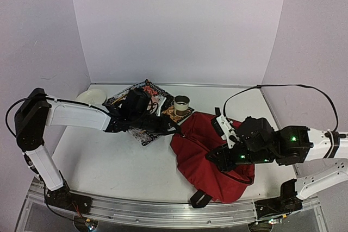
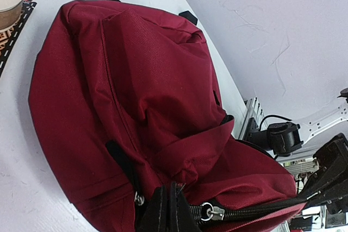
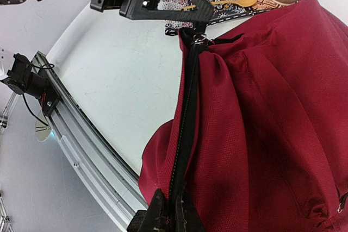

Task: Pack the student bag
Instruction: Zip the largest pocket of the bag.

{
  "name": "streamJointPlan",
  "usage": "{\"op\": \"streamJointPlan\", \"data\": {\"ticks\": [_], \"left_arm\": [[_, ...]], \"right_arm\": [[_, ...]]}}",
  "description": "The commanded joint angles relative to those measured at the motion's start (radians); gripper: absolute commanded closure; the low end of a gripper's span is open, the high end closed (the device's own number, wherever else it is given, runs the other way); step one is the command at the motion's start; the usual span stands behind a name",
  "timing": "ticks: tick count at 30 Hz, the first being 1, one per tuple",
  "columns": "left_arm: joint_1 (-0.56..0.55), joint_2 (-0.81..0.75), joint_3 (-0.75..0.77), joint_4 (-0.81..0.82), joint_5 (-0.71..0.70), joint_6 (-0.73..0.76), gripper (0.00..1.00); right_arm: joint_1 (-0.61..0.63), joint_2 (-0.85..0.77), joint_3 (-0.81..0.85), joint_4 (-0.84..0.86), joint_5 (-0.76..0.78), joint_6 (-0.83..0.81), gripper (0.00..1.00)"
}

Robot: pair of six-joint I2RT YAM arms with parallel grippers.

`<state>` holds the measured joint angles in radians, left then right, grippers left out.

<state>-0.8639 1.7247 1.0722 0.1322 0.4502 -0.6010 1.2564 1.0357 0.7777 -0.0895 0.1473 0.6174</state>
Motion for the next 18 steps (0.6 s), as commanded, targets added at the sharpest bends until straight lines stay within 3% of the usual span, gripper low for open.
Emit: {"op": "streamJointPlan", "data": {"ticks": [1, 3, 7, 10, 14, 18], "left_arm": [[0.142, 0.076, 0.027, -0.034, -0.298, 0.017, 1.0], [0.127, 0.069, 0.025, -0.023, -0.23, -0.005, 1.0], [0.045, 0.008, -0.004, -0.006, -0.196, -0.035, 1.0], [0.007, -0.045, -0.051, 0.02, -0.186, -0.08, 1.0], [-0.03, -0.11, -0.113, 0.027, -0.192, -0.122, 1.0], [-0.073, -0.166, -0.144, 0.04, -0.192, -0.158, 1.0]], "right_arm": [[0.041, -0.03, 0.011, -0.115, -0.139, 0.001, 1.0], [0.041, 0.002, 0.031, -0.115, -0.135, 0.004, 0.99], [0.042, 0.094, 0.123, -0.116, -0.087, 0.001, 0.71], [0.042, 0.172, 0.207, -0.118, -0.047, 0.005, 0.58], [0.041, 0.266, 0.295, -0.118, -0.008, 0.018, 0.46], [0.041, 0.35, 0.362, -0.125, 0.047, 0.047, 0.41]]}}
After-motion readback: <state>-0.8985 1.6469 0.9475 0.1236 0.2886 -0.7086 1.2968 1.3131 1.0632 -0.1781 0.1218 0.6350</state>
